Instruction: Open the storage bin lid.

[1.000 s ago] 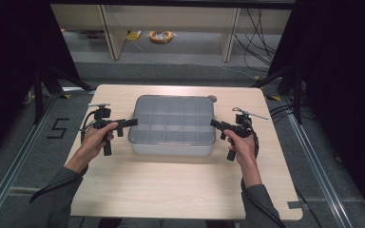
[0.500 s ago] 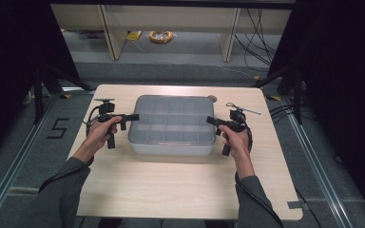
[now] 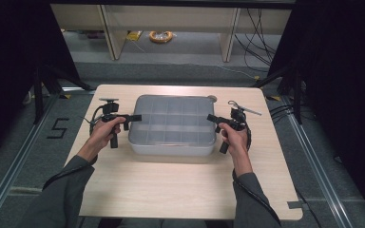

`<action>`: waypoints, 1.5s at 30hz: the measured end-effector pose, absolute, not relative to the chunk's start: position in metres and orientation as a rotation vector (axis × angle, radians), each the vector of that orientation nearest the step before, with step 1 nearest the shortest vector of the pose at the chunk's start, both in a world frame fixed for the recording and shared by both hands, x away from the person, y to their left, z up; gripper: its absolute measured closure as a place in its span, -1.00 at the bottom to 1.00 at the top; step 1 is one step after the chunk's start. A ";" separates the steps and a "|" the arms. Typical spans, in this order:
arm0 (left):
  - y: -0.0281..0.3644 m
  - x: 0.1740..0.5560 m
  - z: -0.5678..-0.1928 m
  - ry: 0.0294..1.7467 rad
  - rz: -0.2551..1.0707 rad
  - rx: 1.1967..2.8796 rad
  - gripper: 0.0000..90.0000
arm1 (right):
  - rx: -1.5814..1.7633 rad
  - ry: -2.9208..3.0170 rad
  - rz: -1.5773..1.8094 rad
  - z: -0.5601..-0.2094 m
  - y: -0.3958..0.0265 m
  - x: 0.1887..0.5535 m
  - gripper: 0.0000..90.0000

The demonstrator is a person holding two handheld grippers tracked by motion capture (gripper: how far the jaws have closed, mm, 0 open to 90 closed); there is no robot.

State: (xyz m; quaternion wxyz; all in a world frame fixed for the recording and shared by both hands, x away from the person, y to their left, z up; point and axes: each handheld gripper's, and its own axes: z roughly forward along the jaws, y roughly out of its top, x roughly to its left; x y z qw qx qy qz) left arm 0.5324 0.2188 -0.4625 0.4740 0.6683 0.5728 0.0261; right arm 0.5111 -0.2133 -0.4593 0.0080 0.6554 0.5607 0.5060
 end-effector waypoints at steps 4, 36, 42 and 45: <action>0.219 0.530 -0.462 1.399 0.072 1.634 0.07 | 2.080 1.704 1.618 -0.456 -0.215 0.508 0.31; 0.233 0.478 -0.410 1.262 0.162 1.492 0.47 | 1.905 1.659 1.760 -0.418 -0.223 0.474 0.53; 0.240 0.462 -0.403 1.223 0.146 1.510 0.48 | 1.850 1.679 1.778 -0.416 -0.225 0.461 0.54; 0.240 0.456 -0.405 1.229 0.166 1.539 0.47 | 1.883 1.674 1.784 -0.416 -0.222 0.455 0.54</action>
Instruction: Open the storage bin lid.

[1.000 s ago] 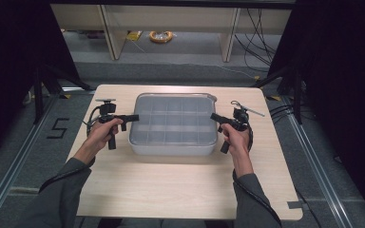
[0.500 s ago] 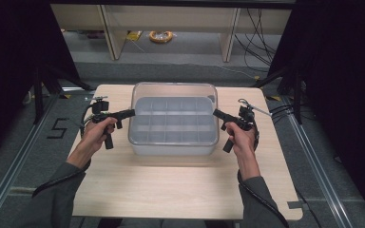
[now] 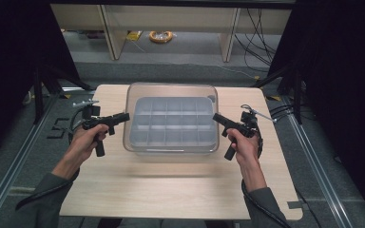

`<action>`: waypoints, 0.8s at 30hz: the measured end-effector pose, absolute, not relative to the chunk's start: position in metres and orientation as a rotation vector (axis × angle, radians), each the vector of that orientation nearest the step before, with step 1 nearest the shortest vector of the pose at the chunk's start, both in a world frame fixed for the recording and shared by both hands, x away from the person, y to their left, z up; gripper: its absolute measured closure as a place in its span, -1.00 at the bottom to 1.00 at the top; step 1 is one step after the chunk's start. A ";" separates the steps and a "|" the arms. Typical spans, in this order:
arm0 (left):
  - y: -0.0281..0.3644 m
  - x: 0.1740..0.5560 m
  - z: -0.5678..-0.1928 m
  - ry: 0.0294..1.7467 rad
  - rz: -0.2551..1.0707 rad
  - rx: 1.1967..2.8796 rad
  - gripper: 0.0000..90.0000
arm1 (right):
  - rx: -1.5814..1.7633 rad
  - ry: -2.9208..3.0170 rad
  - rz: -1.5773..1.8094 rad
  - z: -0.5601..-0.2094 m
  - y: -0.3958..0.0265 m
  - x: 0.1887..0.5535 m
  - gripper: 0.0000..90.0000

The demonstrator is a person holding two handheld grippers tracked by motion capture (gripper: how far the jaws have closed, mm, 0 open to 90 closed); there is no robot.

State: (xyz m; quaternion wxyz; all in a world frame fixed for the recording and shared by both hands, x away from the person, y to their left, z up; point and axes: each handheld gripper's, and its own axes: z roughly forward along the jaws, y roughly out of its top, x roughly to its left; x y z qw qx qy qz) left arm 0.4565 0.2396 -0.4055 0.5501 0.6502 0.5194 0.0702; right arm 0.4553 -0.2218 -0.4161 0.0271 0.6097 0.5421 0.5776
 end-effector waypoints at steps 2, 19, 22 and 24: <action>0.240 0.455 -0.406 1.221 0.174 1.544 0.45 | 1.879 1.675 1.776 -0.417 -0.221 0.453 0.54; 0.245 0.396 -0.431 1.173 0.077 1.534 0.47 | 1.819 1.711 1.784 -0.426 -0.224 0.404 0.53; 0.244 0.388 -0.435 1.176 0.086 1.553 0.47 | 1.782 1.728 1.776 -0.433 -0.226 0.396 0.53; 0.244 0.386 -0.436 1.174 0.084 1.559 0.47 | 1.784 1.728 1.782 -0.437 -0.227 0.393 0.53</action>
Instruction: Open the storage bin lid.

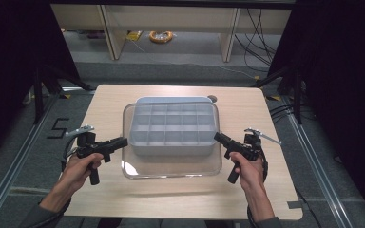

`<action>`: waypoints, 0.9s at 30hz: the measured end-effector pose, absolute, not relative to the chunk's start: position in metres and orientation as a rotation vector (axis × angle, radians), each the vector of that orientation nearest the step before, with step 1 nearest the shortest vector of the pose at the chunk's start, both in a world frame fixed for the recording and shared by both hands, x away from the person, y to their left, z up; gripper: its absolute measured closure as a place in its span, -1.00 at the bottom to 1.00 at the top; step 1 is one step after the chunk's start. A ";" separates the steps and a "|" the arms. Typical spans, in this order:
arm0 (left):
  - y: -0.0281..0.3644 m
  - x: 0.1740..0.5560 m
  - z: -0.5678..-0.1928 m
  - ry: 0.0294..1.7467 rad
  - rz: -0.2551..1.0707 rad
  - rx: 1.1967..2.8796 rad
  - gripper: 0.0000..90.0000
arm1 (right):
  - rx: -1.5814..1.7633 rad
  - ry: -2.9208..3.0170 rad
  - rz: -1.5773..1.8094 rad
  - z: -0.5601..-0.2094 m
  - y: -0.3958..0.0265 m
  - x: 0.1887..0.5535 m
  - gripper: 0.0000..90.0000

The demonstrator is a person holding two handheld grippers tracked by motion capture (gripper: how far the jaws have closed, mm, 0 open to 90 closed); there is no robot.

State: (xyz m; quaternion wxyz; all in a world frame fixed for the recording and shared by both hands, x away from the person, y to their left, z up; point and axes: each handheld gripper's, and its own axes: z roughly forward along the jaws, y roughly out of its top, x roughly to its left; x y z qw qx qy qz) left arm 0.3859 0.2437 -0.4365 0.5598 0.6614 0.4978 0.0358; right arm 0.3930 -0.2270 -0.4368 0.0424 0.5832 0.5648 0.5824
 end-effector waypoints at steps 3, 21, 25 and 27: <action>0.242 0.377 -0.442 1.175 0.077 1.567 0.47 | 1.800 1.737 1.780 -0.445 -0.229 0.383 0.53; 0.247 0.352 -0.462 1.204 0.065 1.595 0.44 | 1.829 1.805 1.713 -0.465 -0.223 0.360 0.51; 0.248 0.348 -0.465 1.200 0.057 1.592 0.43 | 1.813 1.812 1.712 -0.468 -0.222 0.356 0.51; 0.248 0.344 -0.465 1.205 0.054 1.601 0.42 | 1.821 1.809 1.733 -0.469 -0.222 0.351 0.51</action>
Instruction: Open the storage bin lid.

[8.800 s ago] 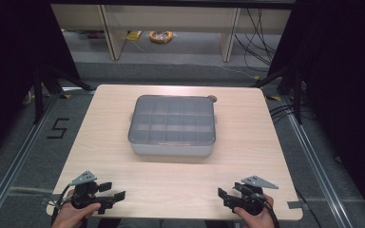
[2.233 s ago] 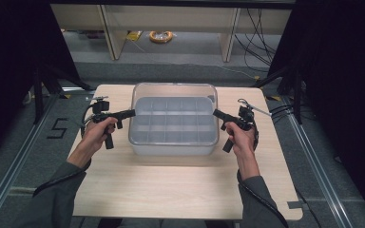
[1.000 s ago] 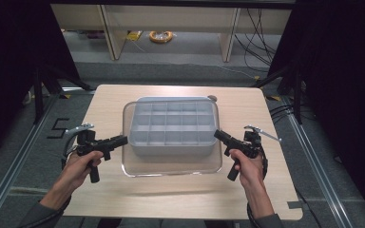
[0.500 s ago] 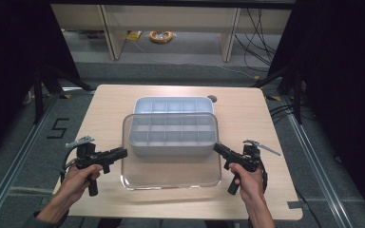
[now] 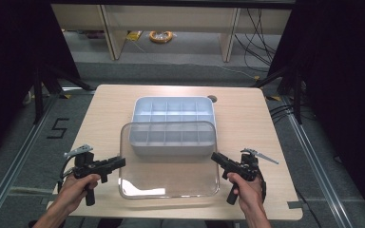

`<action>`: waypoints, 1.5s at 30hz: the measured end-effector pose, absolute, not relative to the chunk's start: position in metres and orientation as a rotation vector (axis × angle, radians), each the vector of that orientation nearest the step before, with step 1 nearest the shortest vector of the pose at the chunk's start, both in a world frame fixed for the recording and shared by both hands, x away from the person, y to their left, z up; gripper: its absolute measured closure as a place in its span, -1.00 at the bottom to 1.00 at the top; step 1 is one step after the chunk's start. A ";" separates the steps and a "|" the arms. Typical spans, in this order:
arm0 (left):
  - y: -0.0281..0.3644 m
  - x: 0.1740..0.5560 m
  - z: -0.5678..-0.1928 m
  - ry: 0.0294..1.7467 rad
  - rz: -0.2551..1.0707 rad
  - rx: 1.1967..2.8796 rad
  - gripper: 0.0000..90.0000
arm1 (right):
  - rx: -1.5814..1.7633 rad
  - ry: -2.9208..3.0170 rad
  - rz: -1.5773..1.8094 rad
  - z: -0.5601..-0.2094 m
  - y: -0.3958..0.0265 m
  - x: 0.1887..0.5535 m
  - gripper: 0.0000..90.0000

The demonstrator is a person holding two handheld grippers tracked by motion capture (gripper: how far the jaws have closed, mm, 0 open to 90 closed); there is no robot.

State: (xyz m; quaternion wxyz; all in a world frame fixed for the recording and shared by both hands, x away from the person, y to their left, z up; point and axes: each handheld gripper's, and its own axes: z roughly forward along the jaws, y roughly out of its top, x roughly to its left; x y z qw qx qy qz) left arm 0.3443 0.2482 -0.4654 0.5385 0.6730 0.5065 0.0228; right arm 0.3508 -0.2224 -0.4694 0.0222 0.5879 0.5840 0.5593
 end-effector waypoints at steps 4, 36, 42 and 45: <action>0.248 0.338 -0.467 1.216 0.095 1.603 0.41 | 1.840 1.816 1.734 -0.470 -0.221 0.343 0.51; 0.242 0.307 -0.500 1.215 0.042 1.715 0.34 | 1.828 1.910 1.599 -0.490 -0.219 0.296 0.48; 0.240 0.306 -0.505 1.228 0.033 1.724 0.32 | 1.856 1.920 1.572 -0.498 -0.220 0.296 0.48; 0.241 0.305 -0.506 1.227 0.027 1.734 0.32 | 1.858 1.925 1.583 -0.499 -0.219 0.296 0.47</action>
